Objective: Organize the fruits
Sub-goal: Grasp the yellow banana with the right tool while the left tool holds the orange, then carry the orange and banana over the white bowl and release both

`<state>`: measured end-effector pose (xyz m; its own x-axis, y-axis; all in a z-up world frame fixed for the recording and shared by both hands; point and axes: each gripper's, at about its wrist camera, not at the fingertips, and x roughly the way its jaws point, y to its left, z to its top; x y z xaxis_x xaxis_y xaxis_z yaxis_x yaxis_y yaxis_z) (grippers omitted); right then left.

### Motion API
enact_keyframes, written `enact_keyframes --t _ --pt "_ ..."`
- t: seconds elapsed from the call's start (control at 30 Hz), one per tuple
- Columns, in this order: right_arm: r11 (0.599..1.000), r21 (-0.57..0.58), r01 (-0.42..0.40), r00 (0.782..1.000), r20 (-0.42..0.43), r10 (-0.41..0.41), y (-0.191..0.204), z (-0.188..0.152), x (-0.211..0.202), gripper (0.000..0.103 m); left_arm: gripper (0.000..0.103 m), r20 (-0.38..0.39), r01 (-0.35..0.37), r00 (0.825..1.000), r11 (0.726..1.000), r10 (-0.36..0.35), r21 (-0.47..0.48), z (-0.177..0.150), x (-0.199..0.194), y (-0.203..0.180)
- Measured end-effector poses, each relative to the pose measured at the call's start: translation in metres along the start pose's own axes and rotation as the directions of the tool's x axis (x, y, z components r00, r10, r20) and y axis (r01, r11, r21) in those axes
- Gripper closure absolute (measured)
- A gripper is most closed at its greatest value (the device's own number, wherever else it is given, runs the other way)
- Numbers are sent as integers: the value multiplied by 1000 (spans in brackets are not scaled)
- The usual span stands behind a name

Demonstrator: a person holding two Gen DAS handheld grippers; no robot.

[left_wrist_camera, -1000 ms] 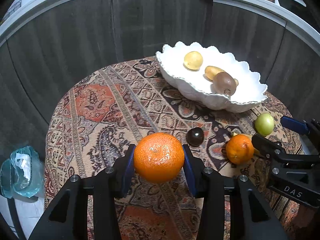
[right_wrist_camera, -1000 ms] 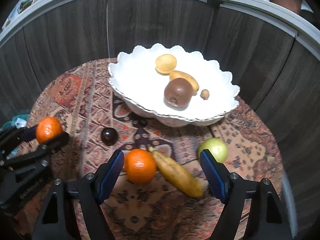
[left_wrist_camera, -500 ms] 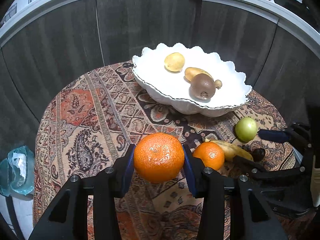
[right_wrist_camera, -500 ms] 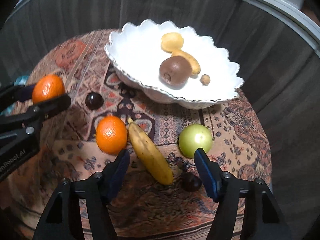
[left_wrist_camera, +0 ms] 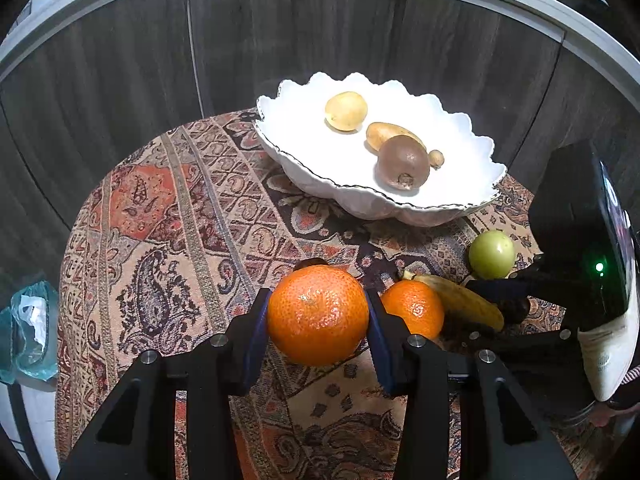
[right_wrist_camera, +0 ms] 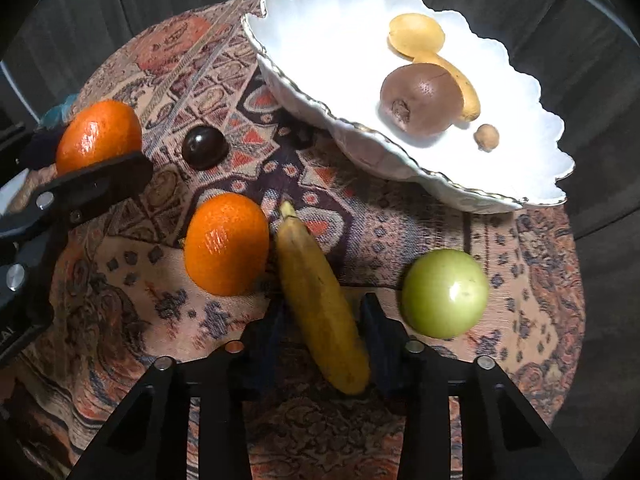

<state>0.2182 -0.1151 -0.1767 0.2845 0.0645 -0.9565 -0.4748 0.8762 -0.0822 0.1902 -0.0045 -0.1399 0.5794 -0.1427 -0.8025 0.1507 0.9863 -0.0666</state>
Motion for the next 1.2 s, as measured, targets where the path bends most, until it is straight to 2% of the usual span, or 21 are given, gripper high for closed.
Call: enact_keyframes --t 0.2,0.63,0.9,1.2 --pt "999 31 -26 1000 12 25 -2 -5 -2 73 59 -2 8 1000 1000 -8 6 0 0 -2" --pt "975 205 -89 992 107 68 -10 -27 -35 75 59 20 4 1000 1000 -5 14 2 -14 -4" --pt "948 302 -101 982 185 46 -19 -41 -67 75 59 48 17 999 1000 -18 27 7 -29 -11" --pt "908 407 -100 960 279 -20 -34 -38 -95 75 59 80 38 996 998 -41 41 22 -40 -21"
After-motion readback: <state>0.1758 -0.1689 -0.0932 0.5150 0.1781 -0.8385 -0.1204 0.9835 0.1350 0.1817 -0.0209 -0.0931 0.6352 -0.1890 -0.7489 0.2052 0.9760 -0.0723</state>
